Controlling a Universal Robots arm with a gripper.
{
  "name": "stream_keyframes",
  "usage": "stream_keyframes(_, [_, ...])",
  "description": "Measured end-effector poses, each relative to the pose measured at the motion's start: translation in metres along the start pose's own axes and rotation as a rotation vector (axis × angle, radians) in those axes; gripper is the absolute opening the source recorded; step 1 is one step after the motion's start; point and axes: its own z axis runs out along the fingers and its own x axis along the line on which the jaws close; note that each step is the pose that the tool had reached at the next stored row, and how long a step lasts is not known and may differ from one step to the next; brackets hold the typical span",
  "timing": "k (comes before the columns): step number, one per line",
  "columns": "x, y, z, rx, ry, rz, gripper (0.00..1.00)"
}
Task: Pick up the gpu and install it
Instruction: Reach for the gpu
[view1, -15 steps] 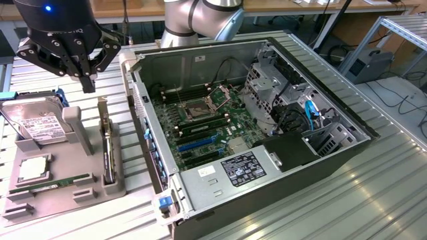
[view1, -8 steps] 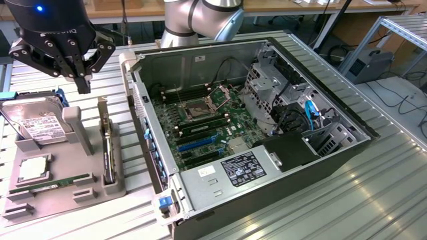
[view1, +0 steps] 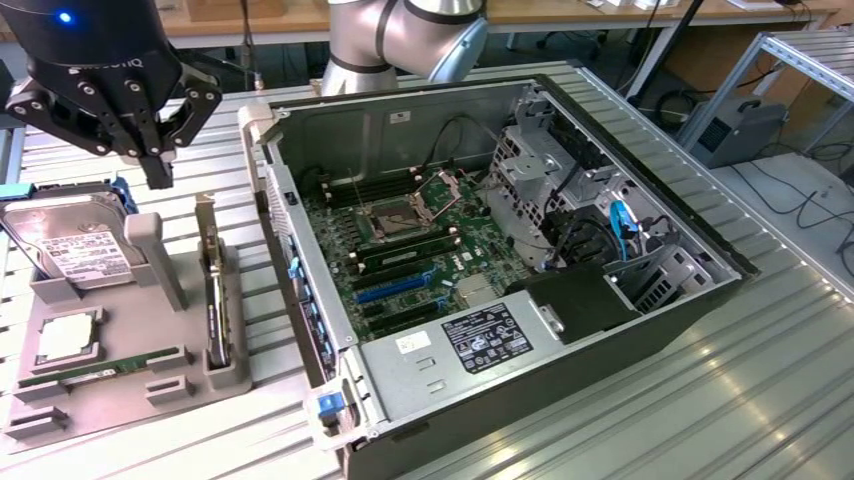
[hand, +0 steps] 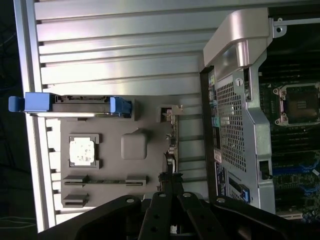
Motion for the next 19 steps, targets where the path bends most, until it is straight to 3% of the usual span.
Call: stream_keyframes(19, [0.013,-0.0011,-0.0003,-0.0001,0.0000,0.000,0.11])
